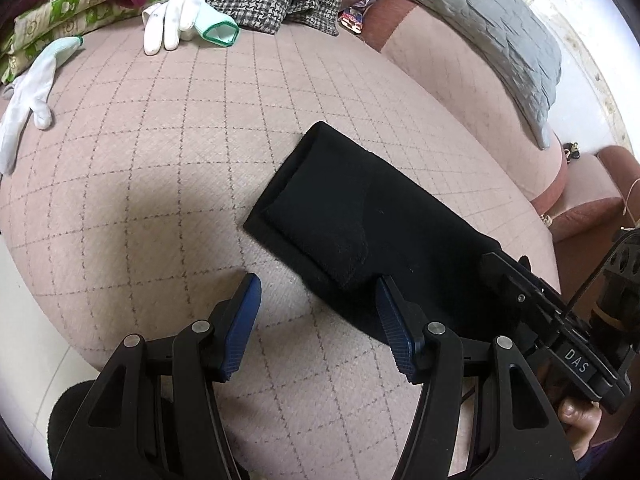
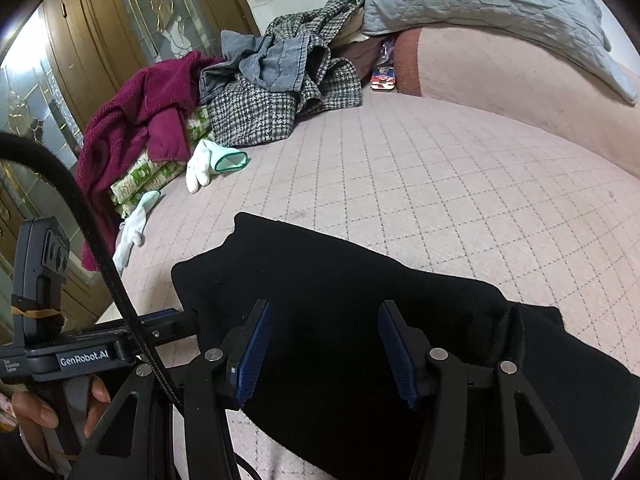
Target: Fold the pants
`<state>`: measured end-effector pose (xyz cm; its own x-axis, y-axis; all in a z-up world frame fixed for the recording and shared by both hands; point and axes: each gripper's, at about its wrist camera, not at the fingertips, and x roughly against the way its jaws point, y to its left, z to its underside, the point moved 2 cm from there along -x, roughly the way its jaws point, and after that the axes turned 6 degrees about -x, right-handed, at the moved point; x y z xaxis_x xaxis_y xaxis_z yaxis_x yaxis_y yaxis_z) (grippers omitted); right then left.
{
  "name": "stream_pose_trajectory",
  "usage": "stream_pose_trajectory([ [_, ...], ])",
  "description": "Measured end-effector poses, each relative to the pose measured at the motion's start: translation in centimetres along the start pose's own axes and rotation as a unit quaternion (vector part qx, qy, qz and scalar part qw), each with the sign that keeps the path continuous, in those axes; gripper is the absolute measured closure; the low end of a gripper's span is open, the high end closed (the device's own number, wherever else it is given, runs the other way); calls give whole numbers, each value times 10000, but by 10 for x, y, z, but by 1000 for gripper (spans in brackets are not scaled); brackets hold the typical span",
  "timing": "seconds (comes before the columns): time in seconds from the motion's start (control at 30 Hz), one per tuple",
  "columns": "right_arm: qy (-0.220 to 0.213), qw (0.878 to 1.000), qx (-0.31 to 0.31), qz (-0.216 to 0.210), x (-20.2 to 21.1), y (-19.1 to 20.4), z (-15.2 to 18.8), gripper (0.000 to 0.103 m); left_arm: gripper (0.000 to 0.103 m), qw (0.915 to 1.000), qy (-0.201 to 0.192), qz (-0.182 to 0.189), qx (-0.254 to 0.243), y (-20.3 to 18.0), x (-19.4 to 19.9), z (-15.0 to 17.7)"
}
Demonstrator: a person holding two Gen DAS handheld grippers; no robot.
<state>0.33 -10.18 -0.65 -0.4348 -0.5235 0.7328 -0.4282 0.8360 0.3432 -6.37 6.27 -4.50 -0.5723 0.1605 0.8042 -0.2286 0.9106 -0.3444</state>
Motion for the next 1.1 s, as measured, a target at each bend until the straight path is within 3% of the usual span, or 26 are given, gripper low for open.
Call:
stream_pose_trajectory([
  [0.2, 45, 9996, 194, -212, -9, 6, -12, 50, 44, 10000, 7, -5, 42, -1, -2, -1],
  [0.37, 157, 9988, 449, -99, -19, 9, -20, 50, 44, 9998, 41, 185, -83, -1, 2, -1],
  [0.5, 157, 9990, 398, -157, -22, 5, -27, 50, 43, 9995, 86, 302, 91, 2, -5, -2],
  [0.63, 212, 9983, 451, -285, -28, 5, -33, 50, 38, 9994, 27, 342, 109, -1, -8, -3],
  [0.8, 399, 9956, 776, -330, -46, 11, -44, 50, 38, 9994, 18, 331, 34, -3, -11, -6],
  [1.1, 881, 9858, 1342, -502, -94, 31, -58, 46, 37, 9978, -65, 632, 174, 6, -13, -8],
])
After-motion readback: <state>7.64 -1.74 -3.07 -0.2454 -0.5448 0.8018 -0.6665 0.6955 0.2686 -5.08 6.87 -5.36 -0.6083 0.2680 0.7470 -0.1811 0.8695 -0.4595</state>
